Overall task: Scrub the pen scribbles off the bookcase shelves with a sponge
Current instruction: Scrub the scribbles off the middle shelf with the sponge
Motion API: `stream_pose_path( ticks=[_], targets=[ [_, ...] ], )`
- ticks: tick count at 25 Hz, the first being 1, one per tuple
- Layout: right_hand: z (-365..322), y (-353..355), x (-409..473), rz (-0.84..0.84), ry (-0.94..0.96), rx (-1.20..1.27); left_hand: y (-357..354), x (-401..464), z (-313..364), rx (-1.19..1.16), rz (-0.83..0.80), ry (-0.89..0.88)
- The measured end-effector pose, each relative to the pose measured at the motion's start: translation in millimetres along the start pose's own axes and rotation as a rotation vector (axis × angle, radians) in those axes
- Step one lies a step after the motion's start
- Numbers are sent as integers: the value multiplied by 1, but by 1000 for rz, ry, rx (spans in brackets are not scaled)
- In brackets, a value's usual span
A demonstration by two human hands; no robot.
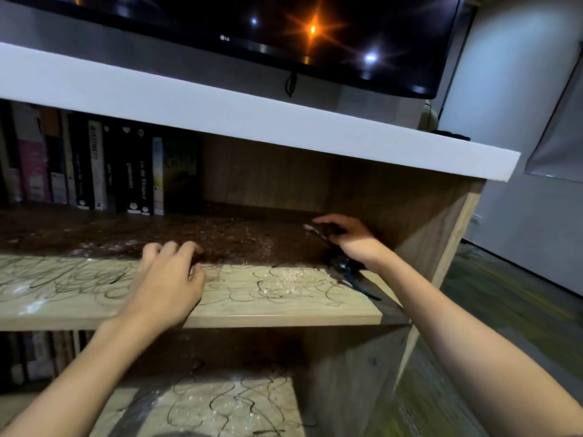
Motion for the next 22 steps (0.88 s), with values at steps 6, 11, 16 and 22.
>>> stream_pose_path(
  ticks=[6, 11, 16, 22],
  targets=[
    [70, -36, 38, 52, -362, -290, 6, -10, 1, -95, 87, 167],
    [45, -82, 79, -61, -244, -284, 4, -9, -4, -106, 93, 204],
    [-10, -94, 54, -214, 12, -81, 8, -13, -4, -108, 80, 224],
    [-47, -56, -20, -461, 175, 103, 9, -17, -4, -110, 61, 216]
  ],
)
Point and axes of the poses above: each hand's wrist, its own x-axis towards the middle knuckle, its own y-axis out of the back of the hand, z = x × y, the point moved 3 cm from there along x, towards the middle knuckle, and after that the axes turned 12 degrees about y, right-handed, at the moved point
